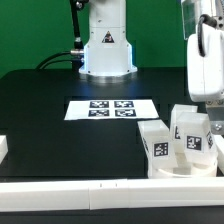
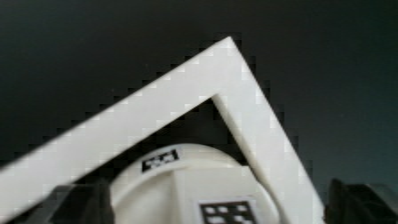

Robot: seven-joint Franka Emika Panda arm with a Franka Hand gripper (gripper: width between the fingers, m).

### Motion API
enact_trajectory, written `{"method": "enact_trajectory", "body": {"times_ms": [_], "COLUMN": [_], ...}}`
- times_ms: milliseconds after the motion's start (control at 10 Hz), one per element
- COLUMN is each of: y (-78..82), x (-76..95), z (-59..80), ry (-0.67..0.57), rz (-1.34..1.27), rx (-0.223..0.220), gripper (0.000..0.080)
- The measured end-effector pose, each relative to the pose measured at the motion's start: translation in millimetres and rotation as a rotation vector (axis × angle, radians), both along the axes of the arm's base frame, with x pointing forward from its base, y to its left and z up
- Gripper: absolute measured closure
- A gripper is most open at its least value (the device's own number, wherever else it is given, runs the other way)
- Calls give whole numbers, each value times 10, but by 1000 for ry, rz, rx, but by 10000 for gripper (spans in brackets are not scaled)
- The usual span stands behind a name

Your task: Assemble stool

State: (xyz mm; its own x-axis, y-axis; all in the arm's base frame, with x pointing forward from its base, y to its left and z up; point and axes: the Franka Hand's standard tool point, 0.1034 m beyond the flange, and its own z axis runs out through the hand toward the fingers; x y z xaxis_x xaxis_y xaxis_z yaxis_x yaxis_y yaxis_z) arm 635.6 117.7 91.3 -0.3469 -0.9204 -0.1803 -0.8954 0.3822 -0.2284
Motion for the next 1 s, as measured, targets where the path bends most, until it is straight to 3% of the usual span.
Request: {"method": "enact_trajectory", "body": {"times_ms": [100,300,500,800,1000], "y": [-30,-49,-58,-70,-62], "x": [20,26,26,24,103], "z": [104,240,232,243,384], "ry": [-12,-36,-44,-50,-45], "rz": [150,453,532,812,1183], "rx": [-27,-82,-107,-190,-246], "gripper": [170,156,150,150,150]}}
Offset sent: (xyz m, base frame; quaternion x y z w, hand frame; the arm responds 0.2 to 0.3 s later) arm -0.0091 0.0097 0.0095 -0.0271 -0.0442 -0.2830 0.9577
